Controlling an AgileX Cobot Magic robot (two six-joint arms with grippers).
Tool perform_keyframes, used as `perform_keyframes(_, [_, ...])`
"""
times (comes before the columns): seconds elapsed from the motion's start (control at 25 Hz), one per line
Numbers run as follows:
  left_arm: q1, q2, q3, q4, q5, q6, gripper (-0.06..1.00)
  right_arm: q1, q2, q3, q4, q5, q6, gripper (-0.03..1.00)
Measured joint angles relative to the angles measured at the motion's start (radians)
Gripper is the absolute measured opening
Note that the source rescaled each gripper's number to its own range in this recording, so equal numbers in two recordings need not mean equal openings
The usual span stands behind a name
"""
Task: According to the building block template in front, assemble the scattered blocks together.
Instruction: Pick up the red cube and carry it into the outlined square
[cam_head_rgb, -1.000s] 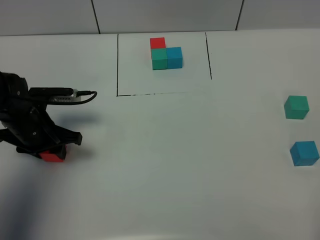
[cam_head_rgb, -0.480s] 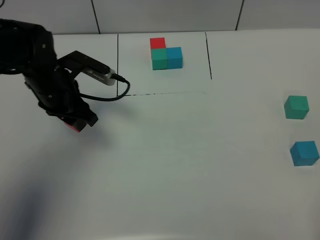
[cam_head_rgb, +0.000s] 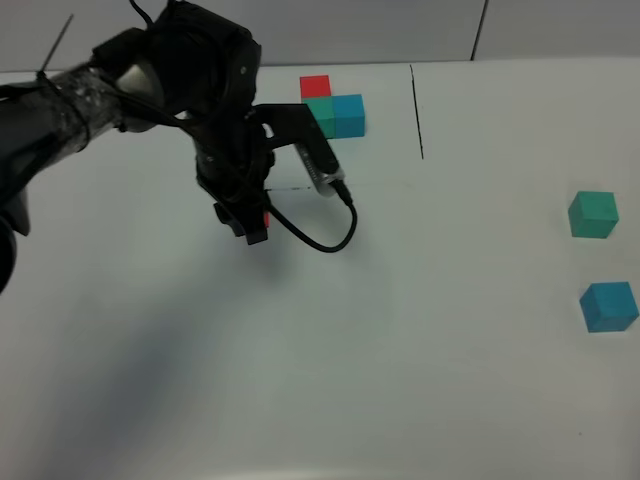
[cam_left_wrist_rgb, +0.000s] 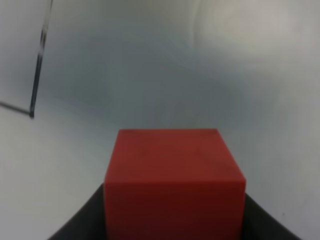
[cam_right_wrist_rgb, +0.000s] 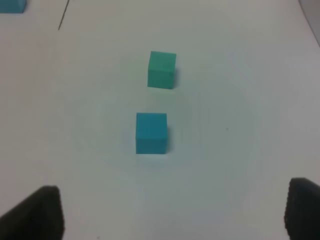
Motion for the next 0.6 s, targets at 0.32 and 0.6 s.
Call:
perform_keyframes(0.32, [-0.071, 0.118, -0.18, -0.001, 0.056, 0.147, 0.01, 0.0, 0.0, 0.0, 0.0, 0.0, 0.0, 0.86])
perform_keyframes(0.6, [-0.087, 0.21, -0.301, -0.002, 0.093, 0.191, 0.01, 0.0, 0.0, 0.0, 0.0, 0.0, 0.002, 0.86])
